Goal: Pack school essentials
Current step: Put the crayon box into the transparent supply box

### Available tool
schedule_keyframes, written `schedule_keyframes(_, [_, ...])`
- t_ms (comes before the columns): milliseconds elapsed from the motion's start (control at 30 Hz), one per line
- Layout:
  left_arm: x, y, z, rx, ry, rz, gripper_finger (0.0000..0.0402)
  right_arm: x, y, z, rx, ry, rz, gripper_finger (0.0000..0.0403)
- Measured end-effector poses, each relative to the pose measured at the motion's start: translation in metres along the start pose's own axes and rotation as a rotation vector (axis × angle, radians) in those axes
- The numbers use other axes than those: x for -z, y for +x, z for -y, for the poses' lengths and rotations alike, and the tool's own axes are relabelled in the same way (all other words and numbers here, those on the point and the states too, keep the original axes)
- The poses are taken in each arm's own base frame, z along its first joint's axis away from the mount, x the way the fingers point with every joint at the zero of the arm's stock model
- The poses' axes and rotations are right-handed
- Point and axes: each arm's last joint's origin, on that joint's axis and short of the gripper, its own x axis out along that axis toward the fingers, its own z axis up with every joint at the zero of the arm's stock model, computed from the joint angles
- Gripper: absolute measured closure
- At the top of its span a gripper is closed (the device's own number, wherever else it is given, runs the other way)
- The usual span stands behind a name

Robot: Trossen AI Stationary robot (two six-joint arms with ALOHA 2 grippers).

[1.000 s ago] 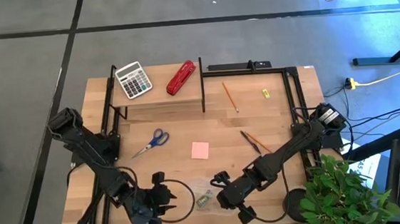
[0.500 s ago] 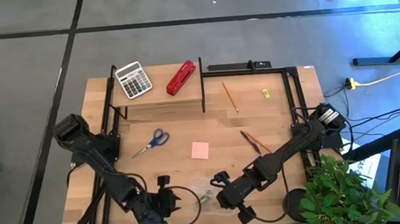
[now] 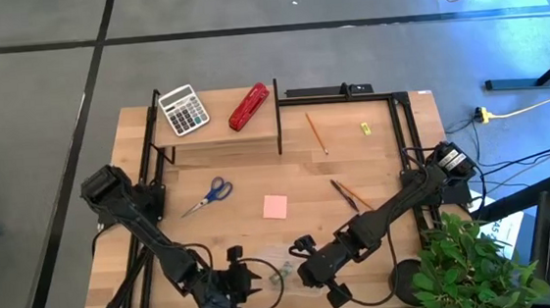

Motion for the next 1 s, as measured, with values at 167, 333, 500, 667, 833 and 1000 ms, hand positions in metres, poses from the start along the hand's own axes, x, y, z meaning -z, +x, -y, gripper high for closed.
schedule_keyframes(167, [0.003, 0.006, 0.004, 0.004, -0.023, 0.027, 0.0278, -0.001, 0.0, 0.0, -0.01, -0.001, 0.009, 0.0387])
schedule_keyframes(333, [0.0, 0.007, 0.001, -0.038, -0.038, 0.06, 0.0278, -0.006, 0.0, -0.001, -0.018, -0.005, 0.06, 0.0387])
schedule_keyframes(500, [-0.003, 0.009, -0.003, -0.056, -0.057, 0.065, 0.0278, -0.013, -0.001, -0.002, -0.033, 0.016, 0.136, 0.0387])
schedule_keyframes(667, [-0.004, 0.01, -0.005, -0.059, -0.058, 0.06, 0.0278, -0.016, -0.002, -0.003, -0.038, 0.04, 0.159, 0.0387])
schedule_keyframes(833, [-0.003, 0.01, -0.005, -0.053, -0.002, 0.048, 0.0278, -0.017, -0.002, -0.003, -0.034, 0.063, 0.17, 0.0385])
schedule_keyframes(1000, [-0.004, 0.005, -0.007, -0.019, 0.015, -0.007, 0.0278, -0.019, -0.003, -0.002, 0.009, 0.097, 0.184, 0.0359])
